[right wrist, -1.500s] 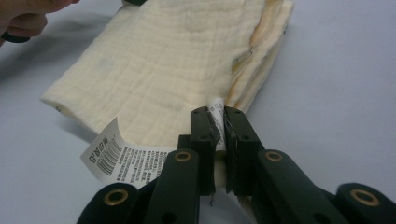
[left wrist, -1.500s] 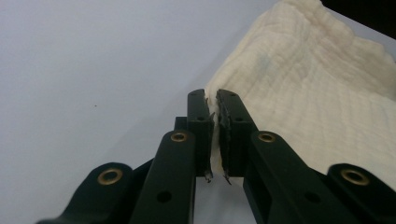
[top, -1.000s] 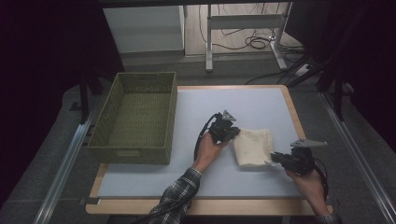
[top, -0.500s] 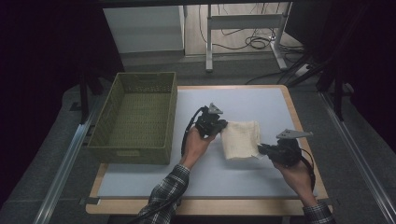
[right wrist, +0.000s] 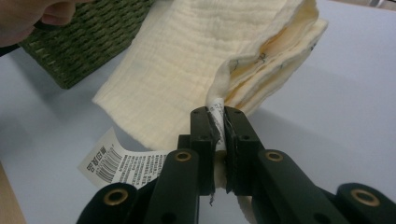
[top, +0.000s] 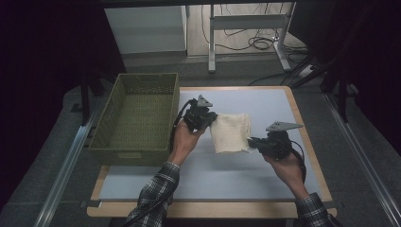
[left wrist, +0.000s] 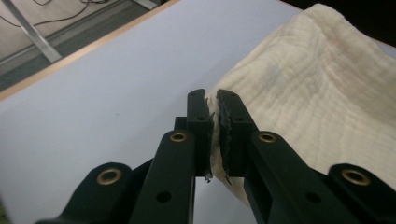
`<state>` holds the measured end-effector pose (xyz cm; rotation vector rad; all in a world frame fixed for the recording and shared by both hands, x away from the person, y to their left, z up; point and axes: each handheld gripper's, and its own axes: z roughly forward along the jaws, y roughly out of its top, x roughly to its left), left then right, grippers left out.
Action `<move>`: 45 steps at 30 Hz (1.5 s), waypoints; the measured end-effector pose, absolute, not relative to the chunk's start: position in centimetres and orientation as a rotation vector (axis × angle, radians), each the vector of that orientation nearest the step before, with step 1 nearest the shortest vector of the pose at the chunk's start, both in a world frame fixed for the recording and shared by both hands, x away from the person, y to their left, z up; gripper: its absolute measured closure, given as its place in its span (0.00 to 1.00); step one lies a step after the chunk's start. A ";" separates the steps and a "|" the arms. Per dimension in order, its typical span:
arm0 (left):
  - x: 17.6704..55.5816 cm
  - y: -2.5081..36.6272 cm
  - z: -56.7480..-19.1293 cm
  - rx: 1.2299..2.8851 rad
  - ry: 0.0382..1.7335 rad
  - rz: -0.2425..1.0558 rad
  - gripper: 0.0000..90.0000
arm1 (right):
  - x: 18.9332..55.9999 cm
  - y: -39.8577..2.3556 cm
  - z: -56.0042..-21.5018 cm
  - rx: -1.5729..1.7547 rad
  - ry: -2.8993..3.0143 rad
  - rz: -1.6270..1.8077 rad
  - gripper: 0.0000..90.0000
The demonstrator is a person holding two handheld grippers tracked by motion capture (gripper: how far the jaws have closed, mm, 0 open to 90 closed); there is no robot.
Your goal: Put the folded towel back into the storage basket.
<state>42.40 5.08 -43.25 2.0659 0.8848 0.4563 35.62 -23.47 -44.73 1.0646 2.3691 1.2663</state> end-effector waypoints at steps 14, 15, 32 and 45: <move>42.8 8.4 -40.5 2.074 0.916 0.544 0.93 | 36.9 -19.7 -43.0 1.000 2.389 1.300 0.92; 42.9 8.7 -40.4 2.072 0.918 0.547 0.93 | 37.0 -19.5 -43.0 0.997 2.389 1.302 0.92; 44.0 12.9 -38.1 2.077 0.965 0.658 0.93 | 38.9 -14.1 -40.6 0.930 2.398 1.342 0.92; 44.0 15.9 -36.6 2.071 1.014 0.736 0.93 | 40.2 -10.5 -39.6 0.892 2.419 1.367 0.92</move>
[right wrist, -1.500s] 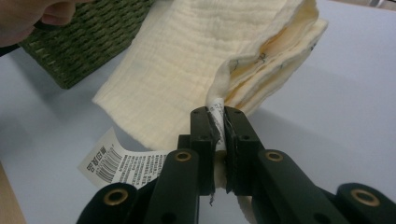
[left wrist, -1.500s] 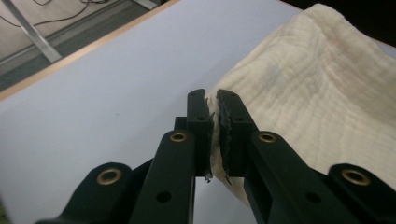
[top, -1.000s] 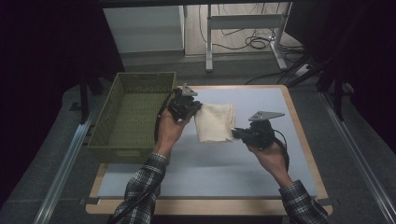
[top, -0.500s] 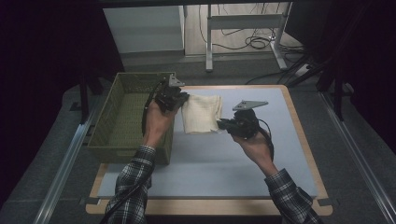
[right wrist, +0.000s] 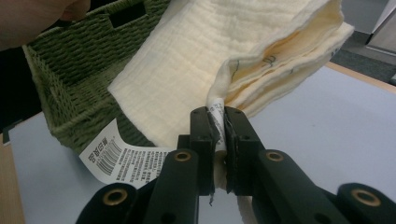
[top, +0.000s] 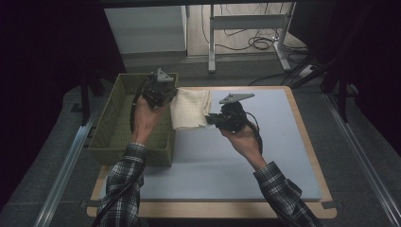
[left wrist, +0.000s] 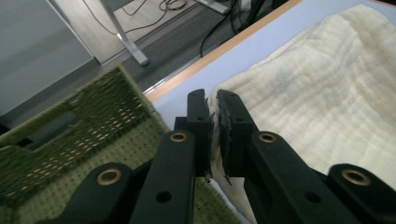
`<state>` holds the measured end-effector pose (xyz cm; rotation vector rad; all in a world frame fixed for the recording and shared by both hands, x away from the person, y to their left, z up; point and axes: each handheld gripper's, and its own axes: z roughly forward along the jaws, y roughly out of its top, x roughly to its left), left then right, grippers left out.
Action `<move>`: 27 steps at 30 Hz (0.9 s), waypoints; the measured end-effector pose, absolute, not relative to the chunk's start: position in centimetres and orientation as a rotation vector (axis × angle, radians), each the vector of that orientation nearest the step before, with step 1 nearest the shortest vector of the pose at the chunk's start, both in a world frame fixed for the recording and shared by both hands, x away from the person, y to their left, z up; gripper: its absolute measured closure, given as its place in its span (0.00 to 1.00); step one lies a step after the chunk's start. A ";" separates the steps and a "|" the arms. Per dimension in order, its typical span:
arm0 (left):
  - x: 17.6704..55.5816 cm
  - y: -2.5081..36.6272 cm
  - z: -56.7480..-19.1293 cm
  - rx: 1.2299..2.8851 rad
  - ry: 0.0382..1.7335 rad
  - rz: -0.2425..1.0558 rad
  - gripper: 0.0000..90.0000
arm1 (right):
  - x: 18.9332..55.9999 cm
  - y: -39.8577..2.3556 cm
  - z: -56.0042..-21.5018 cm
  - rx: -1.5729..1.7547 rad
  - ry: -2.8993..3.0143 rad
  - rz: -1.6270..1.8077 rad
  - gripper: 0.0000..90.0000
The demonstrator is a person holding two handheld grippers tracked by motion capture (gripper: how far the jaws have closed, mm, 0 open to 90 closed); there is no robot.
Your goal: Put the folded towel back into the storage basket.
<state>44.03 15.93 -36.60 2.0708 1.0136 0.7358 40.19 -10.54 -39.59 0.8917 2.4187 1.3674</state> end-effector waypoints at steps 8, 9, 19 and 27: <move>44.0 18.0 -35.7 2.084 1.045 0.801 0.93 | 40.6 -8.2 -39.2 0.867 2.426 1.398 0.92; 44.0 18.2 -35.6 2.084 1.049 0.805 0.93 | 40.7 -7.7 -39.2 0.864 2.427 1.400 0.92; 43.9 21.7 -36.2 2.071 1.130 0.852 0.93 | 41.2 -3.4 -39.7 0.819 2.448 1.411 0.92; 43.4 24.7 -37.2 2.062 1.199 0.869 0.94 | 41.4 0.5 -40.8 0.796 2.489 1.398 0.92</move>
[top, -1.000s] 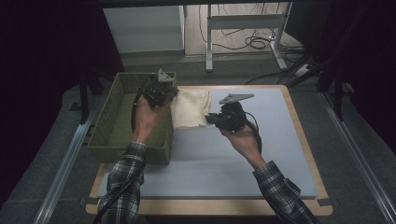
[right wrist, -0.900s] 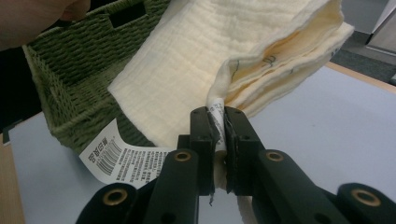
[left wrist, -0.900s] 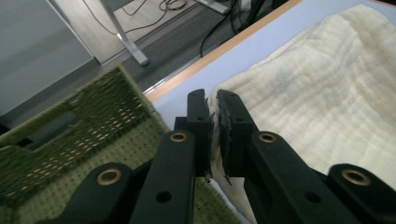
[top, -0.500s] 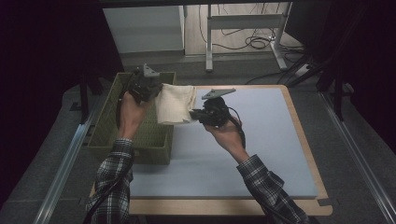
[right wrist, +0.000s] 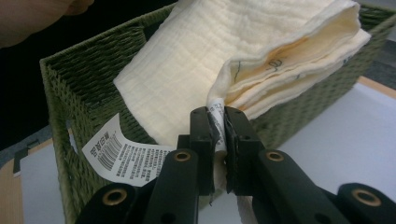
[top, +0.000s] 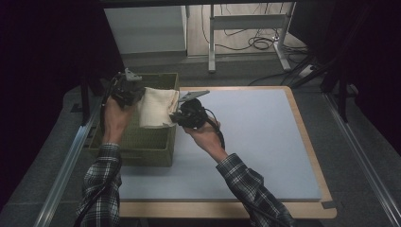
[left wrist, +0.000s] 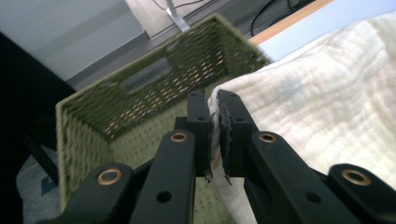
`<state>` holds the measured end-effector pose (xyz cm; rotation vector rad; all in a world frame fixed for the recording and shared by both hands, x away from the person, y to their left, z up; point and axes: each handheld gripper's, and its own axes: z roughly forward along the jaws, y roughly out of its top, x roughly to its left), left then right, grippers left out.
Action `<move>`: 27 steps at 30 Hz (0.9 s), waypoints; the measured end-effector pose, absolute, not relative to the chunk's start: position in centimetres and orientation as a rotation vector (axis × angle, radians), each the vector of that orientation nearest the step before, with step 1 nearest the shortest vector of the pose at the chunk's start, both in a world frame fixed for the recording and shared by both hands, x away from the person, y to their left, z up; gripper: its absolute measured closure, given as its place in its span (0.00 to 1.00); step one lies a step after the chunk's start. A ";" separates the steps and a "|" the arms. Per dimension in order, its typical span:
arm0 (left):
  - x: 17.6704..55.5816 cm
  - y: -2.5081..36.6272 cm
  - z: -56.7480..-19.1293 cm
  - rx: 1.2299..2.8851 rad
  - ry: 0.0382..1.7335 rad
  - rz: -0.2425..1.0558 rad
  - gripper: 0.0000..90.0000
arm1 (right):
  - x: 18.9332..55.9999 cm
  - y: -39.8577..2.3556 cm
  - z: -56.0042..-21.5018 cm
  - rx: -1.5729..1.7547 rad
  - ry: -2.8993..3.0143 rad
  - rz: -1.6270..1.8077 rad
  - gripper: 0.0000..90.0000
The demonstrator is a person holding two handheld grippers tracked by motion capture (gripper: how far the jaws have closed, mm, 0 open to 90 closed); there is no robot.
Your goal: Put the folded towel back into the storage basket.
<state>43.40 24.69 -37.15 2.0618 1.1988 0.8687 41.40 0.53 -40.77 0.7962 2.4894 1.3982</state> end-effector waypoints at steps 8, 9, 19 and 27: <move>42.7 27.5 -38.6 2.073 1.249 0.862 0.93 | 41.3 4.6 -42.3 0.769 2.555 1.357 0.92; 42.6 27.8 -38.8 2.073 1.256 0.859 0.93 | 41.3 4.9 -42.5 0.768 2.562 1.355 0.92; 41.8 30.5 -40.9 2.084 1.314 0.839 0.93 | 40.7 9.0 -43.8 0.710 2.644 1.284 0.92; 42.3 30.1 -42.9 2.123 1.316 0.804 0.93 | 40.6 10.2 -44.3 0.712 2.671 1.207 0.92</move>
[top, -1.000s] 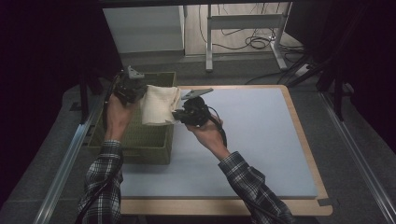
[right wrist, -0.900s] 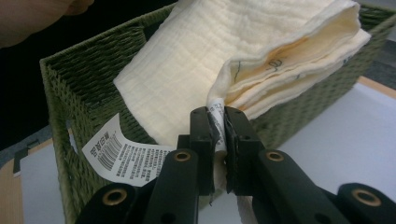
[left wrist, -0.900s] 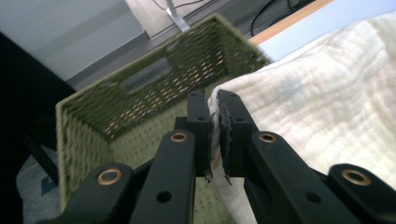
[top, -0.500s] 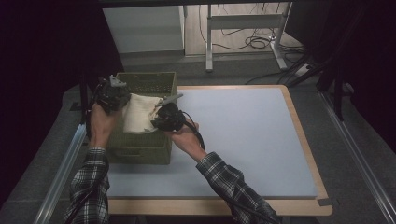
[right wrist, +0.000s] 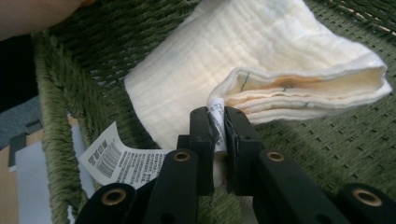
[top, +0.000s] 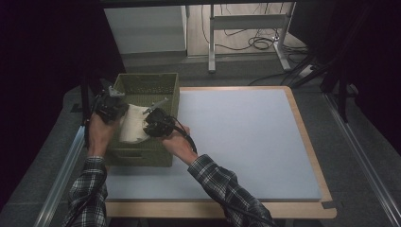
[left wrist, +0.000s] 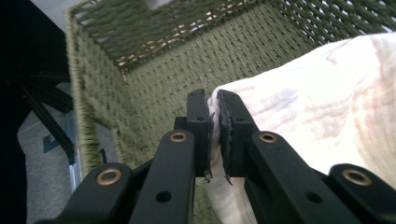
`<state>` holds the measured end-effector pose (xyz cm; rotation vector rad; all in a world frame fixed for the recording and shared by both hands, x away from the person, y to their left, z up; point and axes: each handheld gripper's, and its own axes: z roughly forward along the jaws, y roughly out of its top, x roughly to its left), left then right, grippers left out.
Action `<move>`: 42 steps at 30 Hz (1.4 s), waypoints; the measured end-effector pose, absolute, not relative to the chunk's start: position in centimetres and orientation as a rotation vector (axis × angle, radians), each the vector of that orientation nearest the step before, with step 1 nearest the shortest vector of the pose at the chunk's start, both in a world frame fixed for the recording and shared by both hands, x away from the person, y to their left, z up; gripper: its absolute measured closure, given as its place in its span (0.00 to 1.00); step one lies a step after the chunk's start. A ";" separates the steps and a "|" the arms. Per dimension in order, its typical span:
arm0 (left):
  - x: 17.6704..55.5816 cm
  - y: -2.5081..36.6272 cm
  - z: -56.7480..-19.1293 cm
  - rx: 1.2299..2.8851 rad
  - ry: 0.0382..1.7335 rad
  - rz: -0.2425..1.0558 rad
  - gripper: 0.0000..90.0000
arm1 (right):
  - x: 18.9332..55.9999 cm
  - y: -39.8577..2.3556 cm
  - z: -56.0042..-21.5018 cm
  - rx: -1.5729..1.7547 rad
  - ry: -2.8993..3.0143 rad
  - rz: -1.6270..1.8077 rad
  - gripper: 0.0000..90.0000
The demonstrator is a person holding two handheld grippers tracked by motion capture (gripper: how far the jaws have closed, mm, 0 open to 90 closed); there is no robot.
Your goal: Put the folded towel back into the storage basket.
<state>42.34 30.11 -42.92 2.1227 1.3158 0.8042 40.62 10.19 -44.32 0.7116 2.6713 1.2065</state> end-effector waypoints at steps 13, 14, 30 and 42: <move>43.0 29.4 -44.0 2.178 1.318 0.797 0.93 | 40.9 10.9 -44.6 0.677 2.692 1.041 0.89; 43.1 29.3 -44.0 2.187 1.318 0.799 0.93 | 40.9 11.0 -44.6 0.674 2.691 1.038 0.89; 43.6 29.4 -44.6 2.146 1.385 0.813 0.55 | 41.3 10.3 -44.2 0.698 2.636 1.066 0.67; 43.1 29.8 -44.5 2.049 1.383 0.710 0.33 | 41.7 7.3 -43.1 0.737 2.580 1.192 0.45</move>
